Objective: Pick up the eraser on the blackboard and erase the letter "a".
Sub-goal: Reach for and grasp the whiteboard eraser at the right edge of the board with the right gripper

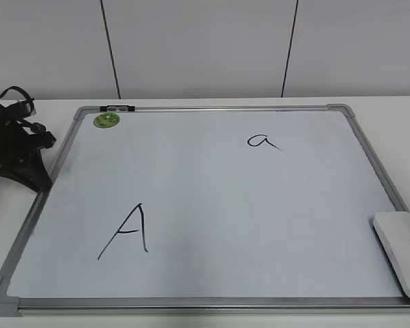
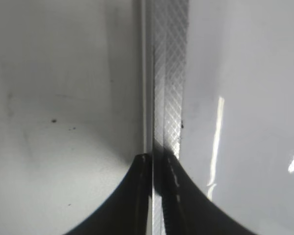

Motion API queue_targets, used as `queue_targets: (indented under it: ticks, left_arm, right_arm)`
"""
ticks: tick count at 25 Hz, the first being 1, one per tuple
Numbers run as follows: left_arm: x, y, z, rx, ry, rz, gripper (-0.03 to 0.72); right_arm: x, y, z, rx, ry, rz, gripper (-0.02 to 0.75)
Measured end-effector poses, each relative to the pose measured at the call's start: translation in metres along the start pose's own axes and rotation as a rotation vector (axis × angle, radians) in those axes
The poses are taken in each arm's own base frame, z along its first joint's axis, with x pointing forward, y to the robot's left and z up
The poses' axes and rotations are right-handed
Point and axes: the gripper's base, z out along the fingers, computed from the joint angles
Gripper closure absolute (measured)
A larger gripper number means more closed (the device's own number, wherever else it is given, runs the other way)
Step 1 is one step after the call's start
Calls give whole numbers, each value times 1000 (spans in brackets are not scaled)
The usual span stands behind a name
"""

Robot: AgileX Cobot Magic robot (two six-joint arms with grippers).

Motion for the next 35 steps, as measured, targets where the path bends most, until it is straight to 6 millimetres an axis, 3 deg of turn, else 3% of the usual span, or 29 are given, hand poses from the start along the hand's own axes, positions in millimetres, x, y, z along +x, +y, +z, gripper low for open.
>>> queue_targets:
  ticks: [6,12,35]
  left_arm:
    - [0,0,0,1,0,-1,657]
    - [0,0,0,1,0,-1,657]
    - [0,0,0,2,1,1,659]
  right_arm:
    - [-21,-2,36,-6,168,18,157]
    - [-28,-4,66,-6,271,27,157]
    - [-41,-13,150,10,328,-17,124]
